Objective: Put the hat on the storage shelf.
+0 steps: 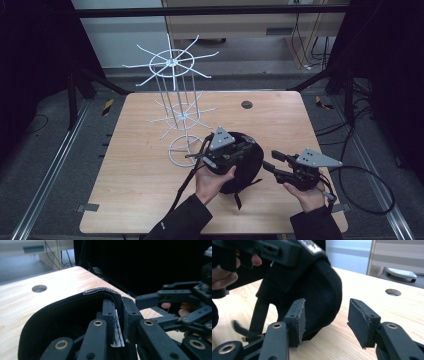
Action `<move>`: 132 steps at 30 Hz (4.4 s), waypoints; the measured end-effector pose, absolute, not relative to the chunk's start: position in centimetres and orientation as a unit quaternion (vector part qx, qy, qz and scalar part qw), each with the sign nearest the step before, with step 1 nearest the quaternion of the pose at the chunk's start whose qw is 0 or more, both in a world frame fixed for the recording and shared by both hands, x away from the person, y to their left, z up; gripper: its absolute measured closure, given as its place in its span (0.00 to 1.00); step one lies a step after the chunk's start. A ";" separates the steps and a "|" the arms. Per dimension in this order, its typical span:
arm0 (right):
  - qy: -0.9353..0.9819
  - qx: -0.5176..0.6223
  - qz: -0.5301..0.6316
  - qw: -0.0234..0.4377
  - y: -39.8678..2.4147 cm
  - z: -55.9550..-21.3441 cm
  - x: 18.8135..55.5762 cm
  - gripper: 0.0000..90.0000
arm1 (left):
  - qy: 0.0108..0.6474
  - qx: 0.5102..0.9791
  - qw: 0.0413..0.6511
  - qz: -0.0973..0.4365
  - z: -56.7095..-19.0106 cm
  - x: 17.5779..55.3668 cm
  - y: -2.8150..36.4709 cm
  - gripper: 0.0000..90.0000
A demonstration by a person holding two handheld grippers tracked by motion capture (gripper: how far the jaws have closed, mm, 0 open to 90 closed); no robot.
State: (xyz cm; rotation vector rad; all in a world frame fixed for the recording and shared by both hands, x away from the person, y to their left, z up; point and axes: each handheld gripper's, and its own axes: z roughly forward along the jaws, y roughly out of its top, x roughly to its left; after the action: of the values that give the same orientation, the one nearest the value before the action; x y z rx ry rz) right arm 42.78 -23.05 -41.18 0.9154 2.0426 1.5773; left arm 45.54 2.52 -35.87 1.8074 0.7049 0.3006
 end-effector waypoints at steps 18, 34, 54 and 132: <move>0.730 0.338 0.570 0.167 -22.8 -41.4 43.4 0.71 | 0.268 0.765 0.573 0.119 -34.9 44.6 2.1 0.91; 0.761 0.324 0.518 0.217 -23.0 -38.1 41.9 0.95 | 0.252 0.766 0.574 0.144 -35.4 44.0 2.9 0.86; 0.818 0.274 0.465 0.199 -17.2 -37.9 43.2 0.93 | 0.301 0.791 0.507 0.163 -39.1 42.9 9.0 0.83; 0.903 0.221 0.346 0.131 -15.9 -45.1 47.4 0.86 | 0.460 0.762 0.382 0.247 -46.2 43.2 27.5 0.38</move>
State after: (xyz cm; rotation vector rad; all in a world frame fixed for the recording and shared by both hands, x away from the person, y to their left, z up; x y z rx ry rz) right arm 47.38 -15.89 -45.07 0.6408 2.6212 1.0038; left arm 43.16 27.52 -46.20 1.9440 1.1742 0.6291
